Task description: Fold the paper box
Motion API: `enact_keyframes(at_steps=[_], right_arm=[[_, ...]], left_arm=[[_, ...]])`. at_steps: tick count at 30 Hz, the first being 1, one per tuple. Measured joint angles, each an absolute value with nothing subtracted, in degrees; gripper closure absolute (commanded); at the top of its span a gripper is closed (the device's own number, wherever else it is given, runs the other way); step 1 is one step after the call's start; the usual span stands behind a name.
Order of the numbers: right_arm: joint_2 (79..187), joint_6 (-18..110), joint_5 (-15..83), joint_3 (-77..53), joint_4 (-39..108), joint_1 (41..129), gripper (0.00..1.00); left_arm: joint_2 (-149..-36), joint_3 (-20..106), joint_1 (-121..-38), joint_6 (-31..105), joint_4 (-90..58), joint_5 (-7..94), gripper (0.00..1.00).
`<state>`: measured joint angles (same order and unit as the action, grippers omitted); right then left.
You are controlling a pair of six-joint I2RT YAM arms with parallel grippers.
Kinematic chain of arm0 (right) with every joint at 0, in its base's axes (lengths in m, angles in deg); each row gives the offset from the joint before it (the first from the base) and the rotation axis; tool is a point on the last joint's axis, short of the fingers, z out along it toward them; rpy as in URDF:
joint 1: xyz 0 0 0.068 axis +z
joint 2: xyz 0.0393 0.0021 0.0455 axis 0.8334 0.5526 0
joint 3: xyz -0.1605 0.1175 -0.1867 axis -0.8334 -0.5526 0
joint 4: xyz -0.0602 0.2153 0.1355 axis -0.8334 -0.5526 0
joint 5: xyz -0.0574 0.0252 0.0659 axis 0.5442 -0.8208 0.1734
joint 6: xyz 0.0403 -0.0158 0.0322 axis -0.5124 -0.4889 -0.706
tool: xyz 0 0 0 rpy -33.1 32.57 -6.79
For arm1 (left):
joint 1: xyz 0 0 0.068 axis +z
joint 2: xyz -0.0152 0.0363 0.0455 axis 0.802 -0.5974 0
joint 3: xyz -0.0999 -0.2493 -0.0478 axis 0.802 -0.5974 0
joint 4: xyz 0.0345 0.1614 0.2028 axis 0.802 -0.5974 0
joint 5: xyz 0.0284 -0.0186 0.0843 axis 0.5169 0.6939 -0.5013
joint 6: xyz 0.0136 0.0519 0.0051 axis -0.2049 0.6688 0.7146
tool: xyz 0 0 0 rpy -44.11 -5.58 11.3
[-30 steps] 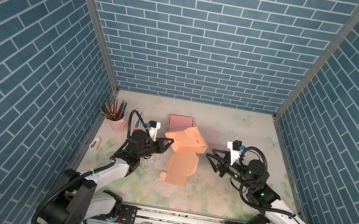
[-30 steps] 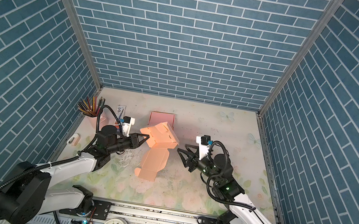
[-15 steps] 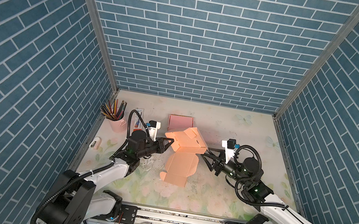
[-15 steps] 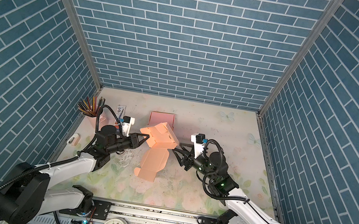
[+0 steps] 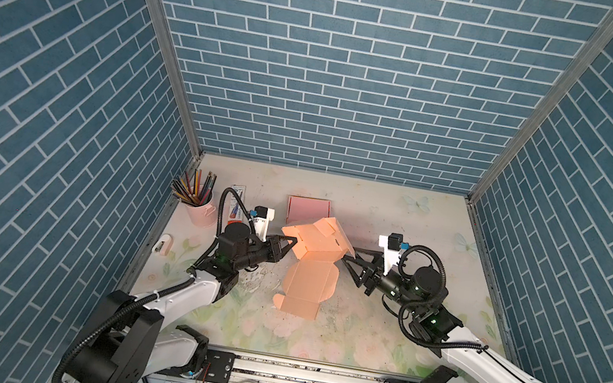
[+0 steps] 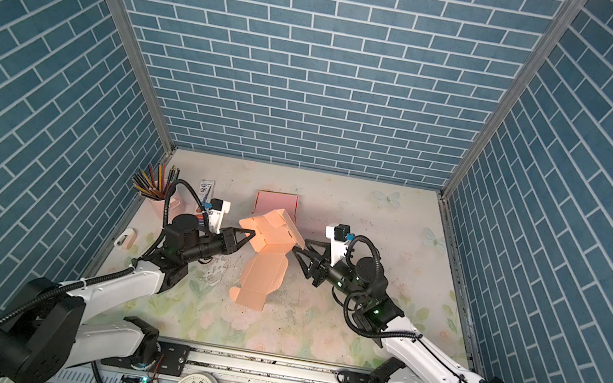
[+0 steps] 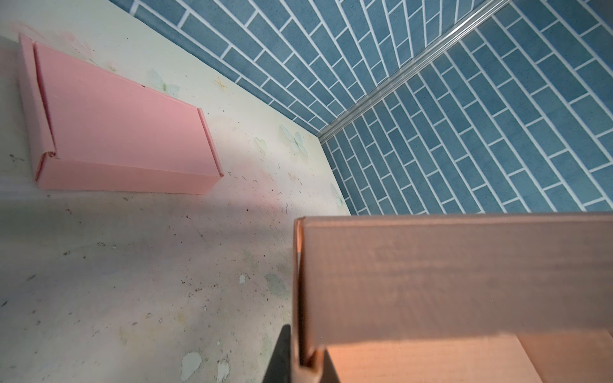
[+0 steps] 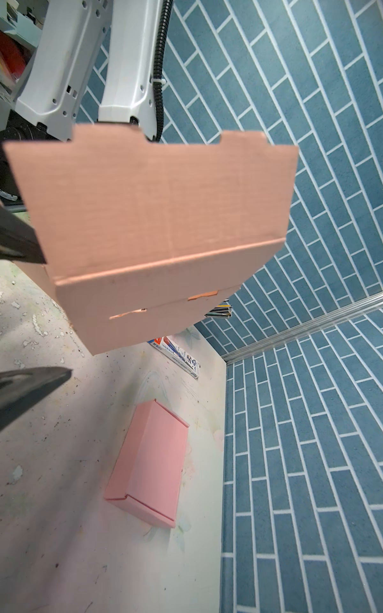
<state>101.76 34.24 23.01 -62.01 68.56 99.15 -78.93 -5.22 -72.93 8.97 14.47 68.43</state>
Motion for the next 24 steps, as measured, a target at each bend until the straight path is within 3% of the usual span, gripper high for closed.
enact_keyframes(at_steps=[24], right_arm=[[107.27, 31.0, 24.67, -60.15, 69.34, 99.92, 0.53]], left_arm=[[-78.93, -6.81, -73.0, 8.42, 15.7, 68.76, 0.89]])
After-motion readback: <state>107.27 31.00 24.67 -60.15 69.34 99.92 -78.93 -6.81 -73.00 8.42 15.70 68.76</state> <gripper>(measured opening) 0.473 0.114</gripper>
